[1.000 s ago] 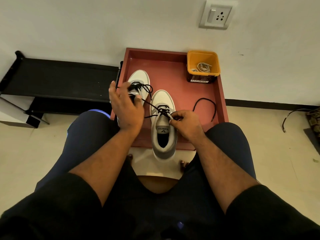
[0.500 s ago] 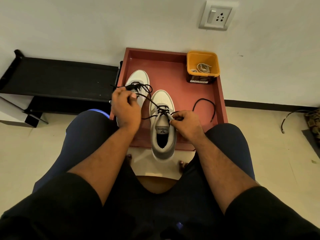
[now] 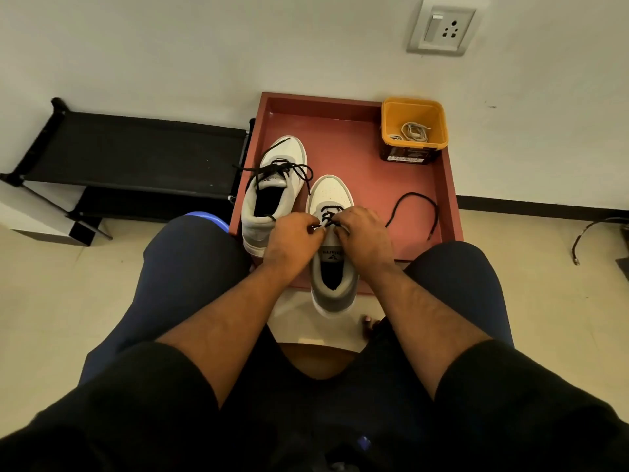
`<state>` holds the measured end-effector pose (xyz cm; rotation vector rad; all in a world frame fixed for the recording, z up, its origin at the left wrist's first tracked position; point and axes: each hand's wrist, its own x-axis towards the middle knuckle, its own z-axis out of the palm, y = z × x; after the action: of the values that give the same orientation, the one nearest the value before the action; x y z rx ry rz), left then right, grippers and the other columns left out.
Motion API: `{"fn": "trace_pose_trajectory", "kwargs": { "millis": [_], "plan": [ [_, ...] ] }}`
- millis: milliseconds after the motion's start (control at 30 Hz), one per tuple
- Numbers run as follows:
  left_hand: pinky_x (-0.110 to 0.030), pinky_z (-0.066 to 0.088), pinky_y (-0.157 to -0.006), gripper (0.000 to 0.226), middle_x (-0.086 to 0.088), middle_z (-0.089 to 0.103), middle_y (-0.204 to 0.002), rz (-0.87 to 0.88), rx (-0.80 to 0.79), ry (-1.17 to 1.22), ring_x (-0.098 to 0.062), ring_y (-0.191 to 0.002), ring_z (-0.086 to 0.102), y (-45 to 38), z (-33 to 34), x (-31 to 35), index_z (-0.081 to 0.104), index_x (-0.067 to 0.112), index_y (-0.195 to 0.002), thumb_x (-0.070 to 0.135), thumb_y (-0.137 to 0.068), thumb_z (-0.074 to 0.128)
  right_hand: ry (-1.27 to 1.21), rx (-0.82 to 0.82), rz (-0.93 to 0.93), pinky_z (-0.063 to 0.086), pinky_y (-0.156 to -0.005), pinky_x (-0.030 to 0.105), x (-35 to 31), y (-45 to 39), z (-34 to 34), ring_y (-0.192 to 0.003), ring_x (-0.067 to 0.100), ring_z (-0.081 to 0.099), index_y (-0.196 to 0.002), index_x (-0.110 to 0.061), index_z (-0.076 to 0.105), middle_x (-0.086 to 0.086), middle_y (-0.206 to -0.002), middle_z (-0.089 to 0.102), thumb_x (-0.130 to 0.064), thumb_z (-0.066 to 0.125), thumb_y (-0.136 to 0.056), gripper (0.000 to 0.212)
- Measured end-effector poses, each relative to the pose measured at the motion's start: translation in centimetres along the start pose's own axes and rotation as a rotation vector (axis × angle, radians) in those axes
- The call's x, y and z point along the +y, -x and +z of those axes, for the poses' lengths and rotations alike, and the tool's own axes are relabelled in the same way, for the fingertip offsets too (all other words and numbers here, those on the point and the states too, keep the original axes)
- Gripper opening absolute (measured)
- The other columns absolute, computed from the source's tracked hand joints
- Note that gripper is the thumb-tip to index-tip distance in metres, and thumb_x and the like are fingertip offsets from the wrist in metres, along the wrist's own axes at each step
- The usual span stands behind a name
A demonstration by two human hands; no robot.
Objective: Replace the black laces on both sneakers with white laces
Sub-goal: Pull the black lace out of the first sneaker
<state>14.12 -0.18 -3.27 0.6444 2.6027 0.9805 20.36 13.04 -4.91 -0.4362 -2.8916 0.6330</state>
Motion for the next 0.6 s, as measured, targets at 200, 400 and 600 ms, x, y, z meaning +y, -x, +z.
{"fn": "trace_pose_trajectory", "kwargs": {
  "millis": [200, 400, 600],
  "plan": [
    [-0.035, 0.056, -0.064, 0.018, -0.009, 0.07, -0.074, -0.064, -0.003, 0.147, -0.019, -0.059, 0.062, -0.6, -0.4, -0.4, 0.075, 0.005, -0.096, 0.014, -0.091, 0.06, -0.002, 0.052, 0.019, 0.044, -0.087, 0.039, 0.1, 0.0, -0.1, -0.099, 0.028, 0.054, -0.113, -0.011, 0.067, 0.008, -0.104, 0.064, -0.013, 0.057, -0.091, 0.024],
    [-0.012, 0.043, -0.04, 0.019, -0.01, 0.069, -0.085, -0.17, 0.001, 0.345, -0.009, -0.049, 0.055, -1.0, -0.1, -0.7, 0.071, 0.001, -0.107, 0.008, -0.093, 0.06, -0.126, 0.126, 0.112, 0.047, -0.084, 0.039, 0.8, 0.0, 0.1, -0.093, 0.019, 0.053, -0.096, -0.015, 0.065, -0.001, -0.096, 0.059, -0.025, 0.061, -0.091, 0.011],
    [-0.013, 0.048, -0.047, 0.022, -0.006, 0.07, -0.085, -0.146, -0.023, 0.332, -0.006, -0.055, 0.059, -1.2, 0.2, -1.1, 0.07, 0.005, -0.112, 0.009, -0.094, 0.058, 0.049, 0.12, -0.072, 0.044, -0.091, 0.042, -0.3, 0.4, 0.7, -0.111, 0.026, 0.049, -0.121, -0.018, 0.058, 0.005, -0.127, 0.053, -0.025, 0.061, -0.088, 0.035]
  ]
}}
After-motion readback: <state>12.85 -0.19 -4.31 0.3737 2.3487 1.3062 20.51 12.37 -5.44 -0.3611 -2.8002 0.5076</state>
